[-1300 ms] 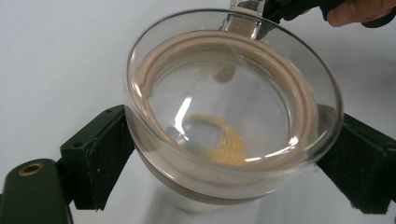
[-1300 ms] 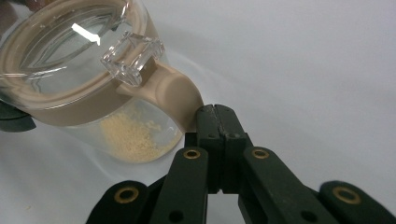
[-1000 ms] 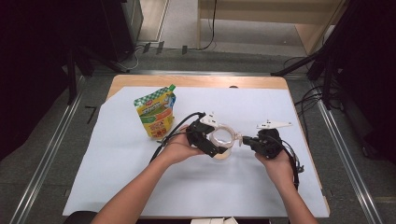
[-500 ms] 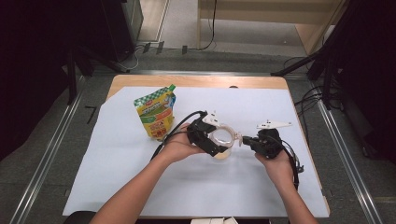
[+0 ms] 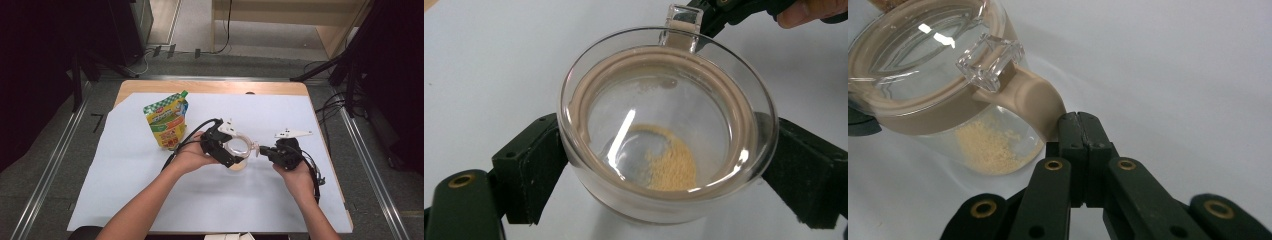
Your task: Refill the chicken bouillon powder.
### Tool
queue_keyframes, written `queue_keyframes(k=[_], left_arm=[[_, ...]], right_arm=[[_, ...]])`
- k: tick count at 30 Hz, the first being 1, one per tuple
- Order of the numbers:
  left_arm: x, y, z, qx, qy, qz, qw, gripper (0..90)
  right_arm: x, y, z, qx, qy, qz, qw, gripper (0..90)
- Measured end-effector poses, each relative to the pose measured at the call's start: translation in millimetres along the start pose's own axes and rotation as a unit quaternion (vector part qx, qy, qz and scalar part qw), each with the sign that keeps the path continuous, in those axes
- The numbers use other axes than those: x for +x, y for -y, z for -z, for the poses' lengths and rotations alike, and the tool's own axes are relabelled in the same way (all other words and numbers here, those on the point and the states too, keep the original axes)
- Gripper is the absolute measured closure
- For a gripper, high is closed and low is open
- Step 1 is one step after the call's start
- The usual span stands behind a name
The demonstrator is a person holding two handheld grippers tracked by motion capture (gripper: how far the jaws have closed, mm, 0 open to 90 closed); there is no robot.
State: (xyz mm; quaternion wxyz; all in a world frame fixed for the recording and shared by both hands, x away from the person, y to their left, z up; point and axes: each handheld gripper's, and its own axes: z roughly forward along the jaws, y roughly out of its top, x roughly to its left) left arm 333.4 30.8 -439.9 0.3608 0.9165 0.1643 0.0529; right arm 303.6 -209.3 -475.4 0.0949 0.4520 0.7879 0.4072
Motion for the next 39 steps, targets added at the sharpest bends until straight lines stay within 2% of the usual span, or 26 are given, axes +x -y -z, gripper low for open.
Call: queue_keyframes(k=[5,16,25,29,34,35,36,37,39], left_arm=[[0.4,-3.1,3.5,-0.009,0.0,-0.003,0.9999,11.7],[-1.6,-9.3,7.1,-0.003,-0.006,-0.014,0.9999,12.5],[-3.2,-16.4,12.9,-0.01,-0.008,-0.016,0.9998,12.9],[-3.9,-18.8,13.8,-0.01,-0.006,-0.013,0.9999,13.0],[-4.0,-21.6,15.3,-0.015,0.0,0.001,0.9999,13.4],[-3.9,-22.1,15.8,-0.019,0.005,0.006,0.9998,13.7],[-3.4,-22.8,17.4,-0.027,0.021,0.015,0.9993,16.9],[-3.6,-23.7,18.3,-0.032,0.028,0.021,0.9989,21.3],[-4.6,-26.6,20.8,-0.041,0.029,0.021,0.9985,22.3]], right_arm=[[0.1,0.0,0.0,0.0,0.001,0.0,1.0,90.0],[0.1,0.1,0.1,0.0,0.001,0.001,1.0,90.0],[0.8,0.0,0.3,-0.001,0.001,0.002,1.0,90.0],[0.4,0.3,0.4,-0.001,0.001,0.003,1.0,90.0],[0.5,0.2,0.6,-0.002,0.001,0.003,1.0,90.0],[0.6,0.2,0.7,-0.002,0.001,0.002,1.0,90.0],[0.6,0.2,0.7,-0.003,0.001,0.003,1.0,90.0],[0.6,0.1,0.8,-0.003,0.001,0.003,1.0,90.0],[0.6,0.1,0.8,-0.003,0.002,0.003,1.0,90.0]])
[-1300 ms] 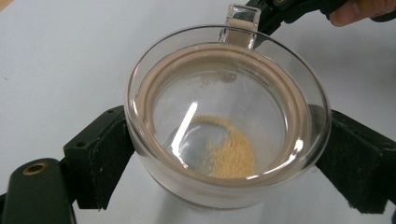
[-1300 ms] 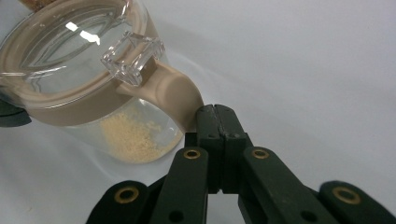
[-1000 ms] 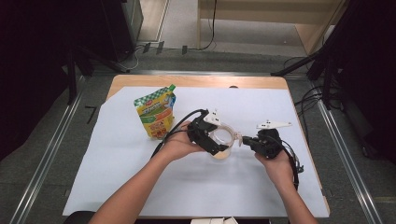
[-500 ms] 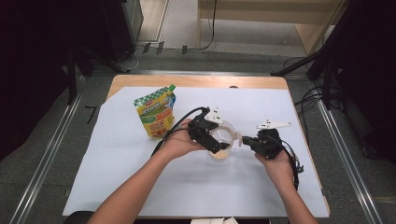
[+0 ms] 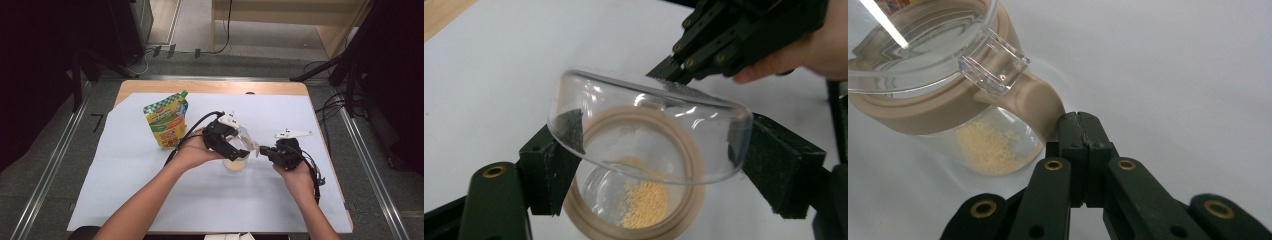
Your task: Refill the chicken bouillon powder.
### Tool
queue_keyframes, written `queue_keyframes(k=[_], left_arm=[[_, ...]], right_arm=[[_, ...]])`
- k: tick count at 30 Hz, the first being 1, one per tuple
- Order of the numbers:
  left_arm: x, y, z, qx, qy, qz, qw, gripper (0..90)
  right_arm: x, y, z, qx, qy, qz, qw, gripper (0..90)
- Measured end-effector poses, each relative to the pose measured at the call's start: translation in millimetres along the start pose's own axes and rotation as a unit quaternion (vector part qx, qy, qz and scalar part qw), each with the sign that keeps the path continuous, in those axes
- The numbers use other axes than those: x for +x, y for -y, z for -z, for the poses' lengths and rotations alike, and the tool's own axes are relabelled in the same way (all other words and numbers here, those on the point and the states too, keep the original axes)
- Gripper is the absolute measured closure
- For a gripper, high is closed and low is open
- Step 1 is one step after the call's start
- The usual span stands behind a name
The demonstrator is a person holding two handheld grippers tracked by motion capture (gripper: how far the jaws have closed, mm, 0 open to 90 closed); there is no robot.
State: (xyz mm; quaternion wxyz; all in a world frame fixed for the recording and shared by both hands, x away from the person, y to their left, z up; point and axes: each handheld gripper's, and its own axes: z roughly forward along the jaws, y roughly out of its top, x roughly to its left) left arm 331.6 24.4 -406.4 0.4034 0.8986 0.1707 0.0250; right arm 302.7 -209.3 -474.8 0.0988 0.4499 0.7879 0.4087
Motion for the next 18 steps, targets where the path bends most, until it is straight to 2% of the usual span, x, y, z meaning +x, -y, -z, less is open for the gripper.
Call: queue_keyframes(k=[4,8,10,13,18], left_arm=[[-1.8,-4.1,3.4,-0.01,0.015,0.005,0.9998,30.5],[-3.1,-7.0,5.1,-0.012,0.044,0.014,0.9989,49.3],[-2.8,-8.4,5.6,-0.015,0.064,0.023,0.9975,55.7],[-2.3,-10.9,4.7,-0.009,0.083,0.032,0.996,64.2],[-1.8,-16.5,1.3,-0.001,0.102,0.04,0.994,73.6]], right_arm=[[-0.1,0.0,0.2,0.0,0.0,0.001,1.0,90.0],[-0.1,0.0,0.4,0.0,-0.001,-0.001,1.0,90.0],[-0.3,0.1,0.5,-0.002,-0.002,0.0,1.0,90.0],[-0.6,0.1,0.6,-0.003,-0.003,0.0,1.0,90.0],[-1.2,0.2,0.9,-0.002,-0.005,0.001,1.0,90.0]])
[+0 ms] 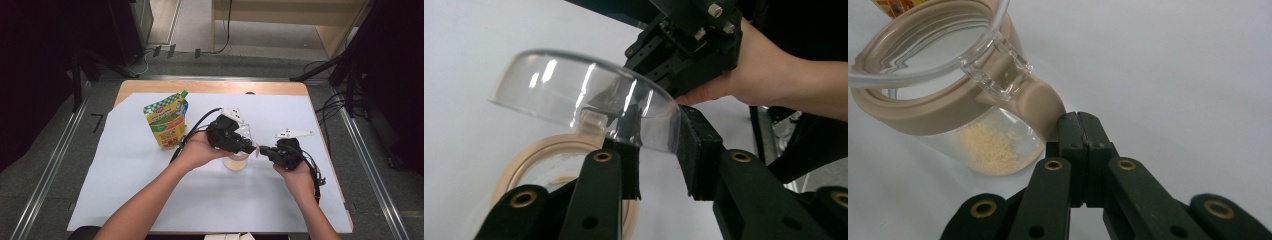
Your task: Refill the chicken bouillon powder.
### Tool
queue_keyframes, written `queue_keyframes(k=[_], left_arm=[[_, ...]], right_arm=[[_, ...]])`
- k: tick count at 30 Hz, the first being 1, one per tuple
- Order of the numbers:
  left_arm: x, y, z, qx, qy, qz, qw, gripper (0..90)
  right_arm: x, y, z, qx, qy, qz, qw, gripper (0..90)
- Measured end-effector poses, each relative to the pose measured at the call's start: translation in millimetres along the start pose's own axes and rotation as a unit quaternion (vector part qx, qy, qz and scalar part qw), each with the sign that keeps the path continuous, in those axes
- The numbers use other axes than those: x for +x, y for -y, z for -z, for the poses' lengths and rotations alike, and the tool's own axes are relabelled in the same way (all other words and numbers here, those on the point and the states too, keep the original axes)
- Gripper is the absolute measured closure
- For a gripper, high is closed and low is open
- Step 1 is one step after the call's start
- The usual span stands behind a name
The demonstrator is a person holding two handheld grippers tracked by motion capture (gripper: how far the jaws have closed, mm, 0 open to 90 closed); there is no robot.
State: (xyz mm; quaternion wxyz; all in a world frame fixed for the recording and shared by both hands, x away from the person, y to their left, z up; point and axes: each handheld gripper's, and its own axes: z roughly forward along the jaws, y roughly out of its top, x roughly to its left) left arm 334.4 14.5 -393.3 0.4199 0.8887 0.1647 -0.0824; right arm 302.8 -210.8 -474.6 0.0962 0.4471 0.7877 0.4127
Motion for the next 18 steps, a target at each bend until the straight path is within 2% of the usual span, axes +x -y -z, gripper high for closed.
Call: queue_keyframes(k=[15,18], left_arm=[[2.9,-15.7,-21.3,0.01,0.025,0.004,0.9996,70.6],[3.2,-15.6,-24.6,0.019,0.025,0.006,0.9995,65.1]], right_arm=[[0.5,1.6,1.1,-0.002,-0.003,-0.007,1.0,90.0],[0.5,2.6,1.8,-0.002,-0.005,-0.005,1.0,90.0]])
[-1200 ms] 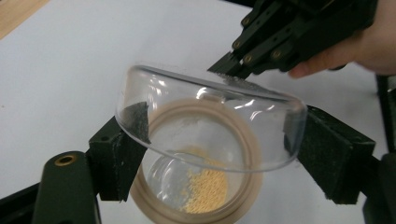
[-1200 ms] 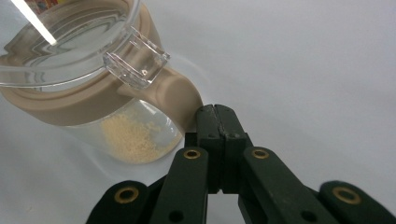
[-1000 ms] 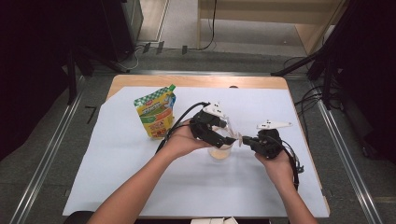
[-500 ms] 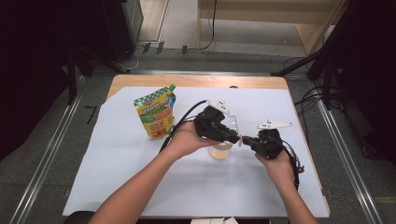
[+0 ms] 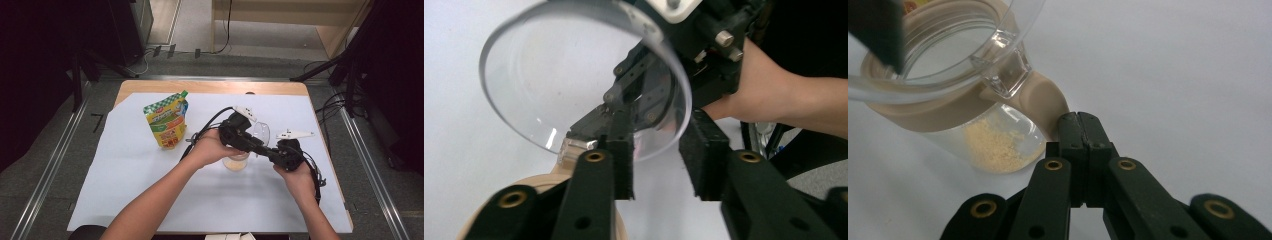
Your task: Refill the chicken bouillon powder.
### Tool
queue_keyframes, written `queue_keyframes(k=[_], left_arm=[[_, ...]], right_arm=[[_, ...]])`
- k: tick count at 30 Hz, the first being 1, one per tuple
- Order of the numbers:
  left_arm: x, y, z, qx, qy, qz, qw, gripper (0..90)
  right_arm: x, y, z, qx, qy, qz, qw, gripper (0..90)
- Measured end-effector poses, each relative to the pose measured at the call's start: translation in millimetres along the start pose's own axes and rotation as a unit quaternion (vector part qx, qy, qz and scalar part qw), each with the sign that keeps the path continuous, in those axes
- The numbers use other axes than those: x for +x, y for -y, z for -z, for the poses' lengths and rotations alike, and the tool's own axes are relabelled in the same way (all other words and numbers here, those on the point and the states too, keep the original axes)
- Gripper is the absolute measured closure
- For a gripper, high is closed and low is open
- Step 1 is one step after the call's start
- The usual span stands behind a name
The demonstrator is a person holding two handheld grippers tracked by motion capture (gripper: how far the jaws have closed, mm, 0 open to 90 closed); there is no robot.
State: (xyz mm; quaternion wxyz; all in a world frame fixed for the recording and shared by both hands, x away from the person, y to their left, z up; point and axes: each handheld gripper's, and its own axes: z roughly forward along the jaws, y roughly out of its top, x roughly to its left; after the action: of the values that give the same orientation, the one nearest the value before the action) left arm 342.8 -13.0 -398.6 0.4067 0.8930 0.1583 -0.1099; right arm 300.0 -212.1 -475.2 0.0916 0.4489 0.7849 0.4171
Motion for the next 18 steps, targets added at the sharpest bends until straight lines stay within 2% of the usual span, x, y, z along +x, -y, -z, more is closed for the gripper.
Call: queue_keyframes(k=[3,6,10,13,15,18], left_arm=[[-1.1,0.8,1.8,-0.004,-0.012,0.0,0.9999,55.6],[-2.3,2.6,8.1,-0.016,-0.007,0.004,0.9998,52.1],[-3.5,8.4,16.3,-0.011,-0.005,0.002,0.9999,52.0],[-1.8,14.5,24.2,-0.018,0.003,0.008,0.9998,56.3],[-1.5,18.9,30.4,-0.024,-0.002,0.003,0.9997,59.0],[0.0,26.3,37.8,-0.017,-0.01,0.016,0.9997,56.6]], right_arm=[[-0.1,1.0,1.3,-0.003,0.001,0.001,1.0,88.9],[-0.8,2.5,3.8,-0.006,0.004,-0.001,1.0,87.8],[-1.5,6.6,9.6,-0.009,0.002,-0.006,0.9999,85.1],[1.4,11.5,14.9,-0.007,0.002,-0.005,1.0,82.9],[4.9,14.0,19.1,-0.01,0.0,-0.005,0.9999,80.8],[11.3,16.9,24.3,-0.01,-0.018,-0.011,0.9997,74.3]])
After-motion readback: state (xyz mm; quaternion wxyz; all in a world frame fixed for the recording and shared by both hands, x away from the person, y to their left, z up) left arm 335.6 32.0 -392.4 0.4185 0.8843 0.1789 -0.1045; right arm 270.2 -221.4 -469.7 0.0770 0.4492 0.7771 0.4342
